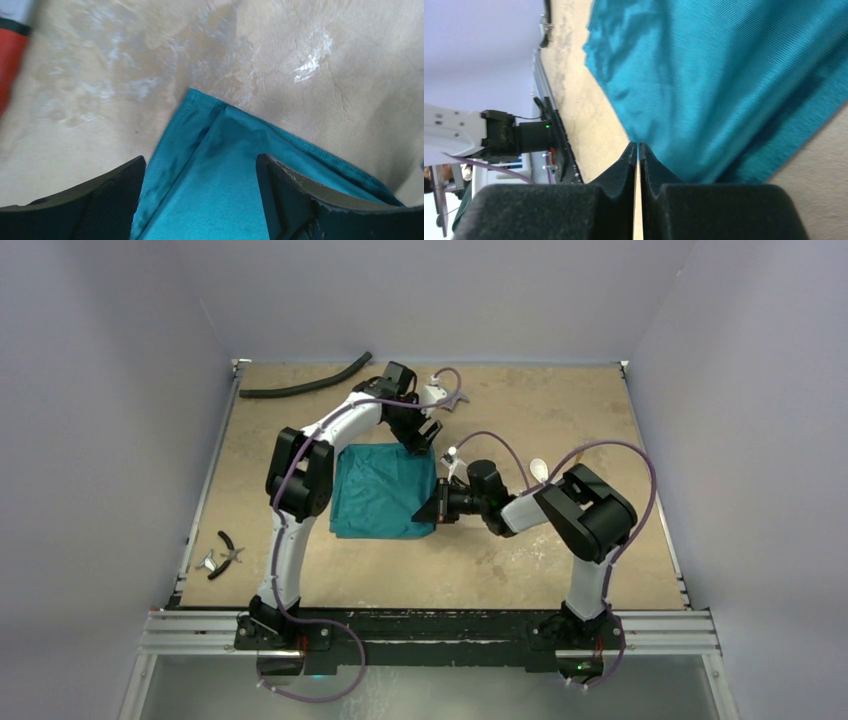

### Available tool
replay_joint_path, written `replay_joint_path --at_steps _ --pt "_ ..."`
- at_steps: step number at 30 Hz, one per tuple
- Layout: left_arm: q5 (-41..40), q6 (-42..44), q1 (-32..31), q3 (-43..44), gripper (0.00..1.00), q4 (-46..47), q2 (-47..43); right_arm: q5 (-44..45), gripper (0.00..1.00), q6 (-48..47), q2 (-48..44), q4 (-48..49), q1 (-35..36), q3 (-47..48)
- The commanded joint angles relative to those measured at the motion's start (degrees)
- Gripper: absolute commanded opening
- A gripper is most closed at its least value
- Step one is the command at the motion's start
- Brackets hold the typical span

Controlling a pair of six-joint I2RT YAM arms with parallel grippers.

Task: Fold the napkin into a case and place the utensils inside
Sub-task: Smooth out the lower triangle-folded napkin at the center of the board.

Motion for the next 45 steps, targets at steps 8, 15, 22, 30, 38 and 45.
replay_joint_path --at_steps 8,15,22,30,38,45 --pt "1.02 -4.18 10.62 9.51 0.95 -9.97 -10.24 -1.25 0.08 -6.20 -8.94 -14.71 -0.02 13.91" --pt "-15.40 -4.95 12.56 7.10 0.98 -11.60 -14.68 3.89 0.07 -11.05 -6.81 -22.80 -0.01 22.38" --pt "-18.44 -7.00 14.95 -6.21 0.95 -2.15 -20.77 8.25 0.05 -14.28 -5.90 -26.94 -2.10 27.33" --pt "-18.29 -6.25 15.61 -15.22 0.89 1.97 -19.71 4.62 0.00 -13.32 5.44 -26.40 -5.89 36.45" --pt "-22.91 -6.56 15.76 -15.59 0.85 5.97 -13.13 3.28 0.00 -12.20 13.96 -25.14 -8.34 41.57" --pt "-25.71 -6.11 15.72 -15.86 0.84 8.48 -10.95 2.73 0.00 -11.90 19.08 -24.00 -8.70 43.35"
